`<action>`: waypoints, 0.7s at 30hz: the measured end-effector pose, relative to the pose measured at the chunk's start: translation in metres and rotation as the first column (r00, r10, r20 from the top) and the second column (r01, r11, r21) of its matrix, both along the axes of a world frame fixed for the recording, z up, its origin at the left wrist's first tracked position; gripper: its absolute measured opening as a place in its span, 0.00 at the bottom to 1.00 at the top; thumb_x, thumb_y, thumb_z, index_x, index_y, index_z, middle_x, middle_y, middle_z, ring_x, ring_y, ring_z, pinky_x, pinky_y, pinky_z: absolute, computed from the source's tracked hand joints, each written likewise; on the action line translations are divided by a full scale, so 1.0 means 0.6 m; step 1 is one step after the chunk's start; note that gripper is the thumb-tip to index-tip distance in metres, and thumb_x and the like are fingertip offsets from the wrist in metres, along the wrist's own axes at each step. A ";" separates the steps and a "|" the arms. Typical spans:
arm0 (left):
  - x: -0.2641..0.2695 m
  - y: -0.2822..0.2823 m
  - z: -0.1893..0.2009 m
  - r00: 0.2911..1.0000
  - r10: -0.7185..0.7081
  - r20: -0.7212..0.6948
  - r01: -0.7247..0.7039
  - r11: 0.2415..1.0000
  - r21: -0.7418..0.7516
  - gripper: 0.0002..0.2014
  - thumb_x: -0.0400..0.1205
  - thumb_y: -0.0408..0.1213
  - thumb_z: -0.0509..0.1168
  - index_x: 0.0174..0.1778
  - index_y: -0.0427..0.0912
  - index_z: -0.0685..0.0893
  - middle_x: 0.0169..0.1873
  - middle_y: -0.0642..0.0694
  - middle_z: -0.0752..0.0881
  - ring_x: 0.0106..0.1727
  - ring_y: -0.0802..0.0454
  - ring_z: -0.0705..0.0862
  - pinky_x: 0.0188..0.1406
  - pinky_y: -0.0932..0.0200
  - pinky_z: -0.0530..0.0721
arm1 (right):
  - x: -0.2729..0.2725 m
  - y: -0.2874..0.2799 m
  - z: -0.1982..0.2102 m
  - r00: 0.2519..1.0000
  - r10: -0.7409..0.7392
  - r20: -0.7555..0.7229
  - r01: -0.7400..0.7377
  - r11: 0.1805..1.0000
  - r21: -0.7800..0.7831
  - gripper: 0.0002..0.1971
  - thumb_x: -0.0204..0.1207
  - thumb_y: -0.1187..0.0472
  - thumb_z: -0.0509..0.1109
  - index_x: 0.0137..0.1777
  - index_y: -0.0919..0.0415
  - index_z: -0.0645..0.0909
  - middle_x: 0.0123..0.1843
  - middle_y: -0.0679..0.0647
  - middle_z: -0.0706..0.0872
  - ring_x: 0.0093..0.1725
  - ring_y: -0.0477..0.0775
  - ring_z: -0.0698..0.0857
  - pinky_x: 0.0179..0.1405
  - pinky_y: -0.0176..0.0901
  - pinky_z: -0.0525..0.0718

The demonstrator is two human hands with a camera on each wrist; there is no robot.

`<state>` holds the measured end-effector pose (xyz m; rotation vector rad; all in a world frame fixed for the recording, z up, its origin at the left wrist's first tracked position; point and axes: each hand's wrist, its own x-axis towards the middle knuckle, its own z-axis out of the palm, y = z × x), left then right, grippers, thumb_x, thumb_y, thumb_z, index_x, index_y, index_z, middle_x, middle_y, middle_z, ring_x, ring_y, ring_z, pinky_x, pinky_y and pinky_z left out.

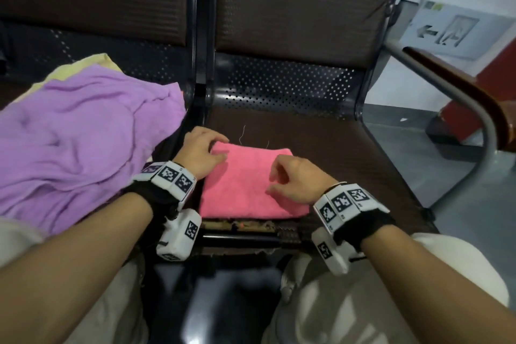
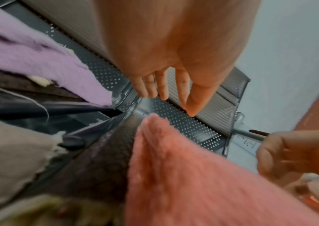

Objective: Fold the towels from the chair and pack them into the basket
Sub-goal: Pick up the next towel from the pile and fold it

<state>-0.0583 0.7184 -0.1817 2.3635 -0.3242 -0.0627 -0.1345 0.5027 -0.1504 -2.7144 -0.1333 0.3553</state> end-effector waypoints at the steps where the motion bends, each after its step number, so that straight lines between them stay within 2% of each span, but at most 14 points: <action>1: -0.014 0.003 0.005 0.999 -0.018 0.038 0.018 1.000 0.009 0.13 0.74 0.36 0.72 0.55 0.46 0.86 0.54 0.49 0.75 0.58 0.53 0.73 0.64 0.64 0.68 | -0.008 0.000 0.003 0.998 0.048 -0.047 -0.047 0.999 0.019 0.15 0.69 0.49 0.76 0.51 0.52 0.77 0.48 0.47 0.82 0.50 0.51 0.82 0.53 0.47 0.81; 3: -0.049 0.006 0.014 0.993 -0.117 0.022 0.117 0.993 -0.008 0.09 0.75 0.38 0.73 0.50 0.47 0.87 0.47 0.51 0.80 0.48 0.56 0.78 0.59 0.60 0.76 | -0.034 0.000 0.007 0.985 0.131 -0.115 -0.133 0.991 -0.005 0.24 0.67 0.51 0.77 0.62 0.52 0.75 0.55 0.50 0.81 0.54 0.52 0.81 0.56 0.44 0.79; 4: -0.058 0.006 0.013 0.984 -0.178 -0.025 0.178 0.984 -0.004 0.10 0.76 0.40 0.72 0.53 0.46 0.86 0.48 0.50 0.83 0.47 0.55 0.81 0.57 0.60 0.79 | -0.038 -0.001 0.003 0.976 0.166 -0.137 -0.176 0.983 -0.058 0.28 0.67 0.54 0.77 0.67 0.53 0.73 0.60 0.52 0.79 0.59 0.52 0.79 0.61 0.44 0.78; 5: -0.073 0.008 0.012 0.968 -0.238 -0.073 0.241 0.970 0.031 0.15 0.77 0.43 0.71 0.58 0.44 0.84 0.51 0.48 0.85 0.51 0.53 0.83 0.58 0.61 0.79 | -0.047 -0.001 -0.002 0.973 0.187 -0.134 -0.202 0.972 -0.115 0.30 0.67 0.58 0.76 0.70 0.54 0.72 0.64 0.53 0.78 0.63 0.53 0.77 0.65 0.44 0.76; 7: -0.098 0.018 0.008 0.929 -0.345 -0.137 0.365 0.914 0.176 0.29 0.76 0.51 0.70 0.70 0.42 0.77 0.61 0.46 0.81 0.63 0.50 0.79 0.65 0.62 0.74 | -0.066 0.001 -0.006 0.984 0.171 -0.059 -0.179 0.968 -0.177 0.27 0.70 0.65 0.71 0.71 0.56 0.75 0.67 0.56 0.79 0.68 0.56 0.76 0.69 0.43 0.73; 9: -0.111 0.029 0.007 0.896 -0.407 -0.177 0.444 0.830 0.338 0.35 0.74 0.56 0.70 0.75 0.43 0.72 0.65 0.46 0.75 0.69 0.51 0.71 0.73 0.60 0.67 | -0.073 0.001 0.000 0.995 0.094 0.028 -0.090 0.986 -0.140 0.21 0.73 0.65 0.67 0.67 0.55 0.80 0.63 0.59 0.84 0.65 0.59 0.80 0.67 0.43 0.76; 11: -0.115 0.034 0.010 0.882 -0.450 -0.139 0.464 0.779 0.423 0.27 0.77 0.51 0.69 0.70 0.43 0.77 0.62 0.47 0.76 0.67 0.50 0.73 0.72 0.60 0.67 | -0.077 -0.001 0.009 0.997 0.029 0.078 -0.024 0.997 -0.075 0.16 0.75 0.64 0.65 0.62 0.56 0.83 0.57 0.61 0.87 0.58 0.60 0.84 0.60 0.39 0.77; 13: -0.116 0.032 0.018 0.888 -0.458 -0.050 0.434 0.796 0.422 0.10 0.79 0.42 0.65 0.52 0.42 0.84 0.50 0.47 0.80 0.57 0.47 0.80 0.59 0.58 0.74 | -0.077 -0.005 0.015 0.994 0.002 0.106 0.002 0.999 -0.041 0.13 0.75 0.63 0.65 0.58 0.57 0.85 0.52 0.60 0.88 0.54 0.59 0.85 0.50 0.35 0.75; 14: -0.115 0.031 0.024 0.893 -0.450 -0.019 0.416 0.807 0.419 0.05 0.79 0.39 0.63 0.42 0.43 0.80 0.43 0.48 0.80 0.51 0.45 0.82 0.50 0.57 0.75 | -0.077 -0.007 0.016 0.994 0.001 0.106 0.004 0.999 -0.048 0.12 0.75 0.62 0.65 0.57 0.57 0.85 0.51 0.60 0.89 0.53 0.59 0.85 0.48 0.34 0.74; 15: -0.112 0.029 0.031 0.901 -0.435 -0.008 0.397 0.814 0.424 0.06 0.79 0.38 0.61 0.36 0.45 0.75 0.38 0.48 0.79 0.46 0.43 0.82 0.44 0.57 0.75 | -0.076 -0.010 0.017 0.996 0.008 0.085 -0.003 0.998 -0.064 0.12 0.75 0.60 0.67 0.57 0.56 0.85 0.52 0.58 0.89 0.54 0.58 0.85 0.48 0.34 0.75; 17: -0.103 0.023 0.045 0.909 -0.416 -0.028 0.388 0.818 0.426 0.09 0.80 0.37 0.58 0.34 0.48 0.69 0.35 0.46 0.79 0.40 0.41 0.82 0.40 0.54 0.77 | -0.069 -0.016 0.019 0.999 0.045 0.001 -0.045 0.994 -0.099 0.19 0.71 0.55 0.74 0.62 0.54 0.82 0.57 0.52 0.87 0.58 0.54 0.84 0.52 0.34 0.74; 19: -0.089 0.016 0.057 0.912 -0.408 -0.042 0.386 0.819 0.425 0.08 0.82 0.36 0.56 0.36 0.46 0.68 0.35 0.43 0.79 0.40 0.40 0.82 0.41 0.52 0.78 | -0.056 -0.022 0.023 0.997 0.059 -0.041 -0.064 0.991 -0.121 0.29 0.64 0.52 0.81 0.65 0.54 0.80 0.58 0.50 0.85 0.58 0.51 0.82 0.53 0.33 0.72; 21: -0.071 0.009 0.064 0.919 -0.389 -0.065 0.382 0.834 0.398 0.06 0.83 0.36 0.55 0.40 0.44 0.68 0.36 0.41 0.79 0.40 0.40 0.81 0.41 0.50 0.78 | -0.035 -0.028 0.024 1.000 0.027 -0.001 -0.027 0.996 -0.089 0.28 0.63 0.56 0.82 0.63 0.53 0.78 0.53 0.50 0.85 0.52 0.51 0.82 0.48 0.33 0.73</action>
